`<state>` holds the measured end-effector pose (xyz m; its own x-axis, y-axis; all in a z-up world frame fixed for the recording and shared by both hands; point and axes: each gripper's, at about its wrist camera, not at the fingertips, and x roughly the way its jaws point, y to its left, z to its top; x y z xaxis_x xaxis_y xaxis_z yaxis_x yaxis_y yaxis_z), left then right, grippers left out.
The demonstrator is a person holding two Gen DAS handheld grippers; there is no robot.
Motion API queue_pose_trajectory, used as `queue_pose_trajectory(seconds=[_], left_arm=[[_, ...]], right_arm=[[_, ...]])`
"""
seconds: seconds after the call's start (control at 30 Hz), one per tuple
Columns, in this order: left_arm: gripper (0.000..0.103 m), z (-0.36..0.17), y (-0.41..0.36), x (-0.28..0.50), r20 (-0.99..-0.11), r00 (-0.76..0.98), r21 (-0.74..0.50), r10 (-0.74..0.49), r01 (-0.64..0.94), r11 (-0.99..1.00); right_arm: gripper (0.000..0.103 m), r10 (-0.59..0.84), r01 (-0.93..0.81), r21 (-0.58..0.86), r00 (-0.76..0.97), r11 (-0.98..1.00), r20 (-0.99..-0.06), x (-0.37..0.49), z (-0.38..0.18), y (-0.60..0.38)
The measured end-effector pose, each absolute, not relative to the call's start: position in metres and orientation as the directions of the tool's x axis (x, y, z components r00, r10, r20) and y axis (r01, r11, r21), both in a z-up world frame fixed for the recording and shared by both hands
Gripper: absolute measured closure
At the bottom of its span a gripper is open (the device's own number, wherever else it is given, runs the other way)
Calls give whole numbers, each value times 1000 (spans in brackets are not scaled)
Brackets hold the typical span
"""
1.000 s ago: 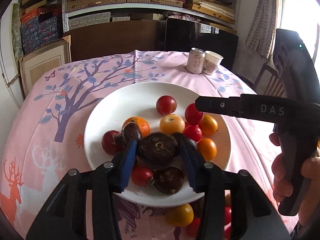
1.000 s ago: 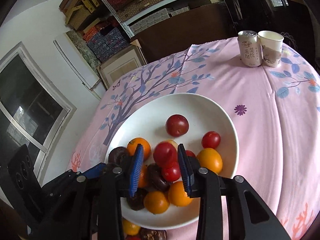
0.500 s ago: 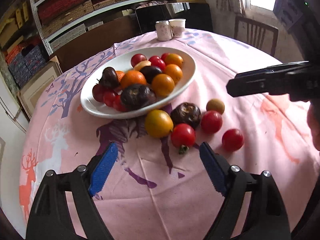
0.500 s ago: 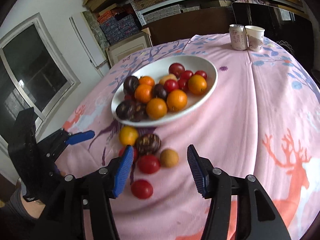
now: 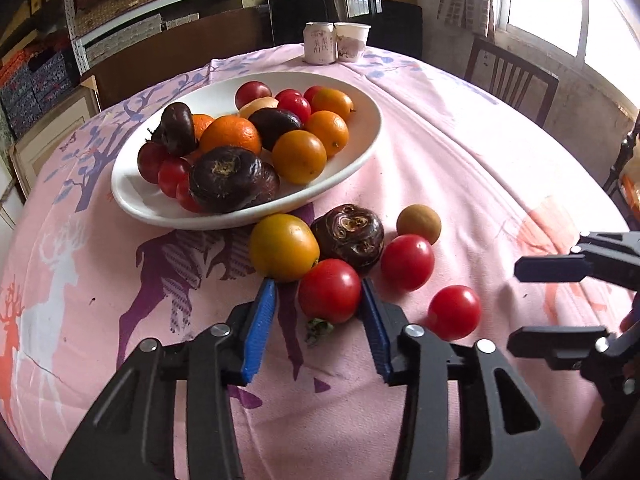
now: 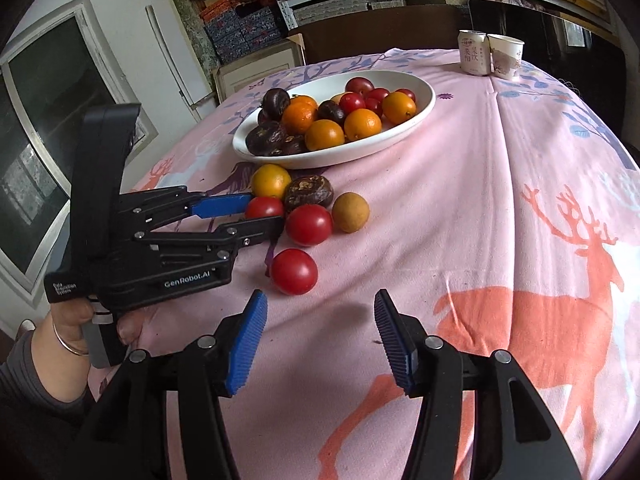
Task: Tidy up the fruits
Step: 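Grasp a red tomato with the left gripper while the right gripper grasps another red tomato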
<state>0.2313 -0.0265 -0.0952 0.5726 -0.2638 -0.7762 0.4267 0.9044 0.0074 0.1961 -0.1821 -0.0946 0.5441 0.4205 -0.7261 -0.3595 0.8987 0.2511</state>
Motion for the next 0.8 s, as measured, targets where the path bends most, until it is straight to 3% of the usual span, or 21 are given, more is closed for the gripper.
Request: queue_pose_trajectory(seconds=[0.03,0.27,0.43,0.53,0.67,0.8], left_arm=[[72,-92,-24,228,-765,579,-9,-281,427,904],[72,-78,-11,215,-715,639,-11,-283,395,919],[72,-79,-13,214,-724,630,-4,-281,403,915],[71,-82,-20,212,-733,608,-6,-306,444,896],[61,-85,-26,214,-744,588,-9,-316,464,886],[59,-89,-35,217,-763,551,-36,-339,488,872]], right_arm=[[47,418,-371,239,541,897,-730,196,-95,-177],[49,372,-395,168,527,903,-764,214,-100,-145],[71,342,-375,152,518,915,-784,224,-102,-139],[73,366,-364,188,519,912,-772,222,-102,-146],[73,416,-345,260,533,902,-736,220,-102,-163],[73,478,-344,335,561,877,-676,217,-97,-181]])
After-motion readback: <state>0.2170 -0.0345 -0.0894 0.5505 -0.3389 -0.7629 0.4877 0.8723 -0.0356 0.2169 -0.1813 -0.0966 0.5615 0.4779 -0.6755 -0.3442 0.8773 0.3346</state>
